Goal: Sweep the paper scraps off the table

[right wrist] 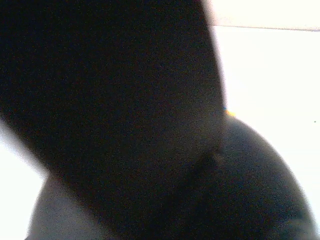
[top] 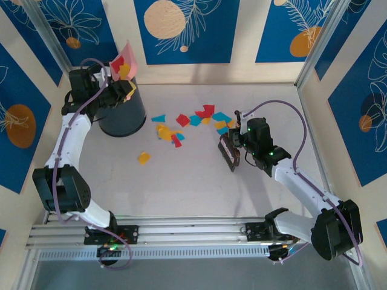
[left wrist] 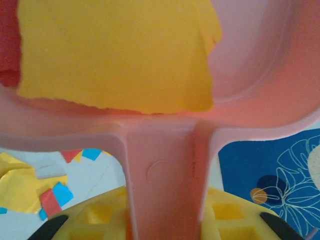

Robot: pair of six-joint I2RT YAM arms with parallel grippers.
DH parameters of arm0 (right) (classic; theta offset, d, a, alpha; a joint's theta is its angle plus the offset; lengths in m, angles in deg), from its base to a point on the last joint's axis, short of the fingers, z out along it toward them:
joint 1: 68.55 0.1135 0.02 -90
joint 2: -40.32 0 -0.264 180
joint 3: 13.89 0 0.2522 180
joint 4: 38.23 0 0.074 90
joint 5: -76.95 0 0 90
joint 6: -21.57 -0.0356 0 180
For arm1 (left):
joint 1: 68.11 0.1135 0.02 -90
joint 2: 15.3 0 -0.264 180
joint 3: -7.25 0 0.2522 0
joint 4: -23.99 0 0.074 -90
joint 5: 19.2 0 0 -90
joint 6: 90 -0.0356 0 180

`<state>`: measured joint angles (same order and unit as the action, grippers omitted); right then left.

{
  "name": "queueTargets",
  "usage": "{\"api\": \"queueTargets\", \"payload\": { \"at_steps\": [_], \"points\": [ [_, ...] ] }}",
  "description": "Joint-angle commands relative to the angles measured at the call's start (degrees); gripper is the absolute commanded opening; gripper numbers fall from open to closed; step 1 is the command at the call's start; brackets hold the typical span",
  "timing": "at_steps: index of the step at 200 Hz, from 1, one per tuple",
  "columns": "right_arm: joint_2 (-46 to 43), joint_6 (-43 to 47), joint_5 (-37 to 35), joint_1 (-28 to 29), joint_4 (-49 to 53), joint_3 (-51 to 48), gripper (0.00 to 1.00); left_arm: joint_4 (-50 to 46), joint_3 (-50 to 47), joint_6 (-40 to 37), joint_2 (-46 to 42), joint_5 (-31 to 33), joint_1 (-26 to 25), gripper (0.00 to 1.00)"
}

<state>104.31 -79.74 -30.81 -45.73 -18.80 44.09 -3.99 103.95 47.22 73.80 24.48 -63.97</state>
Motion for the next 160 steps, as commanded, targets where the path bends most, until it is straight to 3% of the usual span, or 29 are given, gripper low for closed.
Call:
{"api": "queueTargets", "payload": {
  "at_steps": [1, 60, 160],
  "points": [
    [0.33, -1.12, 1.06, -0.18, -0.93, 1.02, 0.0, 10.65, -1.96, 8.76, -2.57, -3.54, 1.21, 0.0],
    [0.26, -1.21, 0.95, -0.24, -1.01, 0.83, 0.0, 31.83, -9.73, 27.67, -1.98, -5.07, 1.83, 0.0],
    [0.62, -1.43, 0.97, -0.24, -1.27, 0.51, 0.0, 52.69, -16.1, 46.94, -0.51, -4.91, 1.75, 0.0]
  ]
}}
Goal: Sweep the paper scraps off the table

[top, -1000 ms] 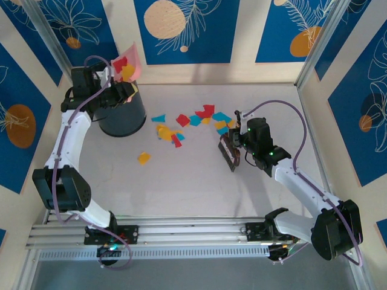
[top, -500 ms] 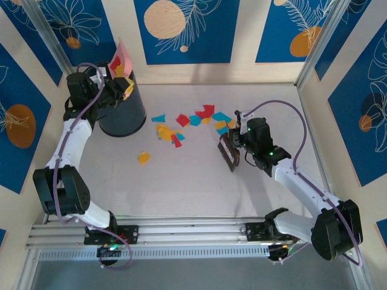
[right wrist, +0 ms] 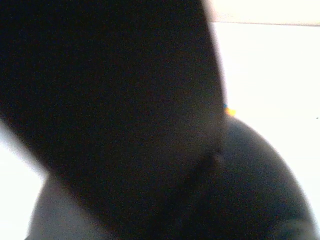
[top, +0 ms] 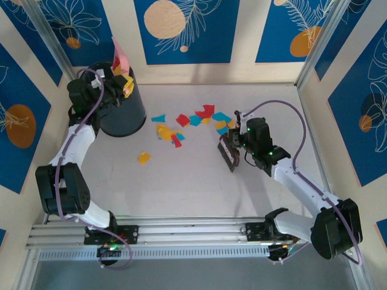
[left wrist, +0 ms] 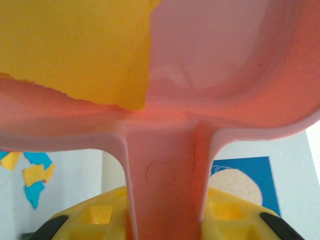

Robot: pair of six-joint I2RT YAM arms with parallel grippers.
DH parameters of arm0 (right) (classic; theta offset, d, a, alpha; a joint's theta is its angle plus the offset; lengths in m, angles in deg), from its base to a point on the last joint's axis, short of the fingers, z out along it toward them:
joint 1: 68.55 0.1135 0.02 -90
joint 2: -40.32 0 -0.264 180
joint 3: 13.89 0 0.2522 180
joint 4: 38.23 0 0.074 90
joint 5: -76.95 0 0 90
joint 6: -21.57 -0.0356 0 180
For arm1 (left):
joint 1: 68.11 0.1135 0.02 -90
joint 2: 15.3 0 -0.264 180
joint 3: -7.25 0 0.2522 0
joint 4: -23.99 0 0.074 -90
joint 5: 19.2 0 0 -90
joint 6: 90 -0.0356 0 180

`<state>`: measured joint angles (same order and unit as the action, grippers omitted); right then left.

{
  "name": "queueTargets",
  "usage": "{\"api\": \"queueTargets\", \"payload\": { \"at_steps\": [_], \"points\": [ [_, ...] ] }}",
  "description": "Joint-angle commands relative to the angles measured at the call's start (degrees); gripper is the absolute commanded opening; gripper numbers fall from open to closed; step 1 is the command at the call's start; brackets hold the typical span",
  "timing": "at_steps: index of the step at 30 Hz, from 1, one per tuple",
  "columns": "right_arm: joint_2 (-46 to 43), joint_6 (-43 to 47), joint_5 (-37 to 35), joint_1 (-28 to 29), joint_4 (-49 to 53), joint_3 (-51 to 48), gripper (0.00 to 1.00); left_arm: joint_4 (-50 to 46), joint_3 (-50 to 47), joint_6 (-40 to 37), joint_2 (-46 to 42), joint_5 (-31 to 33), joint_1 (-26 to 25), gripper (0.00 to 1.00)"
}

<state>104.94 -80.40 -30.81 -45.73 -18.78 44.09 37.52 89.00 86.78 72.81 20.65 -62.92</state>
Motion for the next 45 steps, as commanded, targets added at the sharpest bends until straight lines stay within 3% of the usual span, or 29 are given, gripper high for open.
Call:
{"api": "queueTargets", "payload": {
  "at_steps": [1, 20, 28, 38, 45],
  "points": [
    [-0.01, -0.77, 0.97, -0.24, -1.29, 0.51, 0.0, 11.37, -1.21, 7.67, 0.52, -1.09, 0.7, 0.0],
    [0.51, -1.17, 1.06, -0.24, -1.4, 0.8, 0.0, 30.42, -7.91, 28.61, 2.45, 4.61, 0.17, 0.0],
    [0.64, -1.09, 1.02, -0.13, -1.16, 1.17, 0.0, 44.85, -9.63, 41.57, 6.63, 8.7, -1.24, 0.0],
    [0.51, -1.13, 0.91, 0.0, -0.95, 1.3, 0.0, 43.88, -10.22, 40.88, 6.16, 8.95, -1.49, 0.0],
    [0.35, -1.73, 1.39, -0.11, -1.6, 1.17, 0.0, 33.03, -5.92, 28.4, 4.53, 2.23, -1.61, 0.0]
  ]
}}
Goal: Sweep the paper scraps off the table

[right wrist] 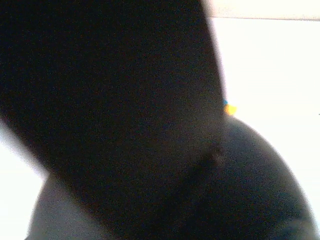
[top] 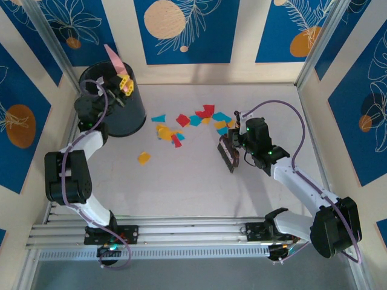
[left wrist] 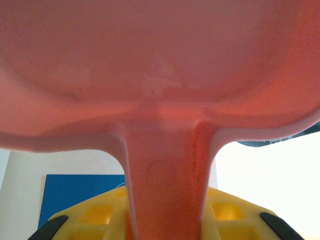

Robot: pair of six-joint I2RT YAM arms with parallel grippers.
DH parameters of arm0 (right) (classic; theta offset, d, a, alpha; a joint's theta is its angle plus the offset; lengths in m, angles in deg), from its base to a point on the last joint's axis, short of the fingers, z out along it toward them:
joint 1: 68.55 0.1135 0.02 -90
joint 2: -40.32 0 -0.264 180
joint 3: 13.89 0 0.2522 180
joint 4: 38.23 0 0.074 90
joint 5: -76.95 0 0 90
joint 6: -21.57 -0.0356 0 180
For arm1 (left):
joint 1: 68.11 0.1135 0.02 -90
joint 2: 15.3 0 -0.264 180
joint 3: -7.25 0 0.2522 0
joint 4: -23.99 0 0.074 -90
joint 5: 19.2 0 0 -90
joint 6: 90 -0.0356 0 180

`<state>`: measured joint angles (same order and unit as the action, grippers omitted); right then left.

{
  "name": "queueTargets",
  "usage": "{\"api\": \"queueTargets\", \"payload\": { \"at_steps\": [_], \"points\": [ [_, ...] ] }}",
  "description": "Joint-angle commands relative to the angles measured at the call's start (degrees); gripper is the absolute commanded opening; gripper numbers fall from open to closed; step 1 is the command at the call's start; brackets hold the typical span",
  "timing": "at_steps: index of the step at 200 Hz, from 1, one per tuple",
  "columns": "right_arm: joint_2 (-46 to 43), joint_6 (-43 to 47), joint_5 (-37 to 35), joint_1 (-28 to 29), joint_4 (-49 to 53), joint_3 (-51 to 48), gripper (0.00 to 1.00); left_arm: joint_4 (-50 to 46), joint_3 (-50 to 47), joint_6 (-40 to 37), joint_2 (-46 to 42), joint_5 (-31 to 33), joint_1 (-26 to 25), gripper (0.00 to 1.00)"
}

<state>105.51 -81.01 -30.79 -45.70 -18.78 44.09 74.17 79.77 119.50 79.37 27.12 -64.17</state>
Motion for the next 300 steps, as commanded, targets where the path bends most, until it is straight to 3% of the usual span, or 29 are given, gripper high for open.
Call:
{"api": "queueTargets", "payload": {
  "at_steps": [1, 40, 63, 98, 132, 171, 210, 242, 300],
  "points": [
    [-0.24, -1.35, 1.44, -0.13, -1.78, 1.11, 0.0, -6.78, 3.99, -7.31, -2.57, -5.37, -0.34, 0.0],
    [-0.76, -4.48, 4.65, -2.18, -3.32, 0.42, 0.0, -33.37, 8.33, -31.32, -7.01, -9.03, -0.78, 0.0],
    [-1.18, -7.99, 9.27, -4.97, -5.91, -0.44, 0.0, -52.97, 11.75, -48.25, -10.01, -7.9, -1.21, 0.0],
    [0.84, -15.81, 15.58, -9.72, -11.41, -0.33, 0.0, -72.37, 16.95, -66.25, -11.02, -6.4, -2.63, 0.0],
    [5.48, -23.02, 19.78, -13.06, -16.1, 2.4, 0.0, -89.36, 20.98, -81.55, -11.05, -2.2, -4.34, 0.0],
    [12.96, -28.01, 21.97, -14.66, -21.16, 6.95, 0.0, -105.89, 25.55, -98.66, -11.9, 7.95, -8.43, 0.0],
    [22.44, -31.99, 21.64, -15.35, -23.53, 13.52, 0.0, -113.24, 25.52, -108.67, -14.32, 16.23, -13.83, 0.0],
    [30.96, -33.8, 23.78, -15.64, -25.29, 20.46, 0.0, -116.56, 24.38, -112.27, -15.66, 21.42, -16.45, 0.0],
    [42.48, -38.03, 18.25, -15.95, -23.47, 31.54, 0.0, -117.21, 20.67, -114.63, -17.52, 21.48, -19.55, 0.0]
  ]
}}
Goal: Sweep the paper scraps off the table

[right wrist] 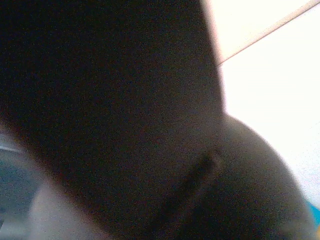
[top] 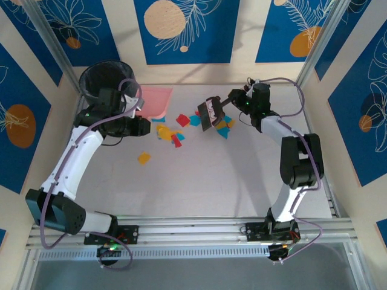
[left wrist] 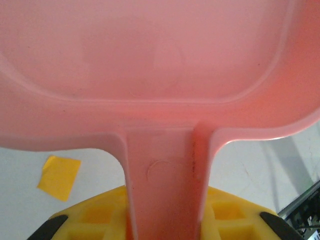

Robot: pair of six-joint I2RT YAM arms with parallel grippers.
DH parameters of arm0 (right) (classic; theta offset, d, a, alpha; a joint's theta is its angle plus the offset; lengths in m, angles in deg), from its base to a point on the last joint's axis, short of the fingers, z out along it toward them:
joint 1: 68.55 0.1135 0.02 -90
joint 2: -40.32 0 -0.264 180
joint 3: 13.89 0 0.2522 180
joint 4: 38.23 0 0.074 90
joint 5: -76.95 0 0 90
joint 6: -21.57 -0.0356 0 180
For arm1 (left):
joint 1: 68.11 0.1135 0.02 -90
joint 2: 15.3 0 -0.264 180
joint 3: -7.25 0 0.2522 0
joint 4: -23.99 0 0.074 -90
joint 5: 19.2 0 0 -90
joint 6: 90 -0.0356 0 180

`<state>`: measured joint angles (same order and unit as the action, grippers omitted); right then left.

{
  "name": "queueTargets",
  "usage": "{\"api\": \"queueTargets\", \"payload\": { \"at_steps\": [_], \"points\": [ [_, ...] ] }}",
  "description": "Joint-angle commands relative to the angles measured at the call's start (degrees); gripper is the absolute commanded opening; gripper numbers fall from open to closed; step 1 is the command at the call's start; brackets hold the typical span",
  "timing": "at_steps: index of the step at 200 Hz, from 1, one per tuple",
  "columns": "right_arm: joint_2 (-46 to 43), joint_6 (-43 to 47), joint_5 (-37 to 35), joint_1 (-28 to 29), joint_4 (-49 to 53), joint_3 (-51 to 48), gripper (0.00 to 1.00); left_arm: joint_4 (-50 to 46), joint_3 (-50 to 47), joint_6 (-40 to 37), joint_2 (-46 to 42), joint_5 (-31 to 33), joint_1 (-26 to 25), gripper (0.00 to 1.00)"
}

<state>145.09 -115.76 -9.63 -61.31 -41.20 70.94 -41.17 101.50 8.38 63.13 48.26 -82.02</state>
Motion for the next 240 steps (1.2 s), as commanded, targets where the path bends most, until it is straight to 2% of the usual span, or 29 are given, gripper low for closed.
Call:
{"api": "queueTargets", "payload": {
  "at_steps": [1, 58, 87, 123, 240],
  "points": [
    [3.07, -3.33, -2.99, -0.32, -0.95, 4.83, 0.0, -1.91, -1.09, -3.57, -1.23, 0.33, -1.71, 0.0],
    [10.9, -4.7, -10.04, -0.15, 2.7, 11.79, 0.0, -2.04, -0.69, -3.94, -0.22, 1.13, -3.53, 0.0],
    [11.95, -3.82, -14.6, -0.12, 4.48, 12.16, 0.0, -2.19, -0.18, -3.94, 0.82, 0.6, -4.06, 0.0],
    [11.39, -2.52, -16.68, -0.18, 7.8, 10.91, 0.0, -2.87, 0.11, -4.73, 2.15, 0.84, -5.11, 0.0],
    [-6.52, -2.64, -30.24, 3.53, 13.56, -12.75, 0.0, -3.35, 0.2, -5.24, 4.44, 1.46, -8.24, 0.0]
  ]
}}
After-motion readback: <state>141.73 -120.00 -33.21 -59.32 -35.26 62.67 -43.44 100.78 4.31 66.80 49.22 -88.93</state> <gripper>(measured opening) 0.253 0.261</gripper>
